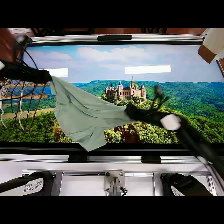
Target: Fold the shirts.
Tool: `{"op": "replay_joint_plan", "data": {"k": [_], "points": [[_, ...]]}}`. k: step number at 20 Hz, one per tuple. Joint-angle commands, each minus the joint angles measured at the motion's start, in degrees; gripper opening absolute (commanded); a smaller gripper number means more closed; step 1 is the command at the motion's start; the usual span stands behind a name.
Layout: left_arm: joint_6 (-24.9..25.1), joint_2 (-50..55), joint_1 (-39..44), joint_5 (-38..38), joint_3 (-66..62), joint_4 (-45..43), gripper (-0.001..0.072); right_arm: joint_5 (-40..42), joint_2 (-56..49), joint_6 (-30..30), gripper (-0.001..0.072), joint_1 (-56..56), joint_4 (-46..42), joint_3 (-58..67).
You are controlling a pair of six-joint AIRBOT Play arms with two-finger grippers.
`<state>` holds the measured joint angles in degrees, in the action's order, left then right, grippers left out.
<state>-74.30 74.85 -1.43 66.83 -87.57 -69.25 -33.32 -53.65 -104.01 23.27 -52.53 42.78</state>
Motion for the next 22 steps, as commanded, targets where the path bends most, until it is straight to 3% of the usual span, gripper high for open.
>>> {"op": "replay_joint_plan", "data": {"k": [1,7,10,15,19,22], "points": [[1.4,-11.4,-0.2,-1.7,-9.0,-0.8,0.0037,-1.5,18.6,6.8,0.007,-10.1,-14.8,10.2],[-0.3,-33.9,-0.4,-11.1,-23.6,-0.8,0.0037,-1.5,30.7,7.9,0.0071,-22.9,-18.6,35.0],[-1.6,-40.1,-0.4,-9.2,-23.6,-0.9,0.0038,-8.4,31.1,8.8,0.007,-23.6,-18.6,40.3],[-2.0,-38.8,-0.4,0.5,-22.7,-7.3,0.0038,-24.7,29.6,8.7,0.0071,-23.6,-24.5,40.7],[-1.8,-34.2,-0.4,5.5,-12.9,-9.1,0.0038,-42.8,23.0,8.7,0.0071,-23.6,-33.2,39.9],[-1.3,-29.4,-0.3,4.2,-1.0,-9.0,0.0038,-46.0,16.9,8.7,0.0071,-23.6,-34.5,32.3]]}}
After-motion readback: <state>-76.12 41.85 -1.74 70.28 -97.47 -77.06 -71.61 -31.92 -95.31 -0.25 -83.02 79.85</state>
